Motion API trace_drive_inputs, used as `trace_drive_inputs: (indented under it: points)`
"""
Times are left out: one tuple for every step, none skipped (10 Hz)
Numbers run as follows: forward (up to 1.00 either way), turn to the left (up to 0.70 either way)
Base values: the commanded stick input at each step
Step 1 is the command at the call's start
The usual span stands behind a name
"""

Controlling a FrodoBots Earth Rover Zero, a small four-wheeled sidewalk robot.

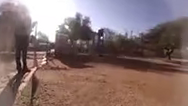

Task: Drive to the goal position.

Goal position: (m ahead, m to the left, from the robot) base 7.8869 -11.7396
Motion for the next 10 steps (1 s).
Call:
trace_drive_inputs:
  points:
    - [1.0, 0.0]
    - [1.0, 0.0]
    - [1.0, 0.0]
    - [1.0, 0.0]
    - [1.0, 0.0]
    - [1.0, 0.0]
    - [0.0, 0.0]
    - [0.0, 0.0]
    - [0.0, 0.0]
    - [1.0, -0.08]
